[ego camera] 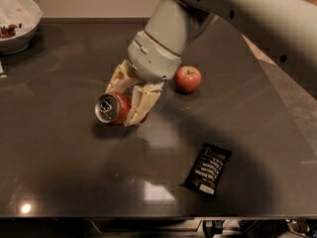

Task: Place coke can upright

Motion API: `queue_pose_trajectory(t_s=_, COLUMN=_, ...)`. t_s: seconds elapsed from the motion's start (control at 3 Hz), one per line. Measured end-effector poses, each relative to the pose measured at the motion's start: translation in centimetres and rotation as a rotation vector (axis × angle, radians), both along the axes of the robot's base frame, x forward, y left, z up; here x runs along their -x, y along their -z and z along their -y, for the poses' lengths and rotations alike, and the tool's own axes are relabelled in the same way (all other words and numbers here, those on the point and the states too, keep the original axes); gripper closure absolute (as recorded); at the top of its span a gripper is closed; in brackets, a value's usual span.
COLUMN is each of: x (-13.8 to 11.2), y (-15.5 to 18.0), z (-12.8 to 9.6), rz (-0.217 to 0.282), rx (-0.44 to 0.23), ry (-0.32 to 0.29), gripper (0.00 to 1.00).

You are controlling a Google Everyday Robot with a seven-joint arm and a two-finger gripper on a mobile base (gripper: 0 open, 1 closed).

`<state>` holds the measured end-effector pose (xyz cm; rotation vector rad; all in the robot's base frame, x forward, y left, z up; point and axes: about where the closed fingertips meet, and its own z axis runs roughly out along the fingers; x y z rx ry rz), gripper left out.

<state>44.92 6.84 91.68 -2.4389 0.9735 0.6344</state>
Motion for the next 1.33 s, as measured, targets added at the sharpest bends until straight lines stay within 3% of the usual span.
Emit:
queue_pose_trajectory(t_s=0.33, x=-0.93, y=-0.38, z=1.01, rz=-0.156, rx=-0.026, ry=0.230, gripper=1.00)
queue_pose_trajectory(t_s=0.67, x=-1.19, y=-0.51, z=1.76, rz=-0.305, rx=-0.056, ry=0.378, gripper=1.00)
queue_pose_trajectory(t_s=1.0, x=-1.11, y=-0.33, z=1.95, rz=-0.444, rx=-0.139, ry=0.446, gripper=1.00)
queue_pose_trajectory(t_s=1.33, x=-0.91, y=-0.25, z=1.90, rz=-0.533, rx=-0.268, ry=0.453, gripper=1.00)
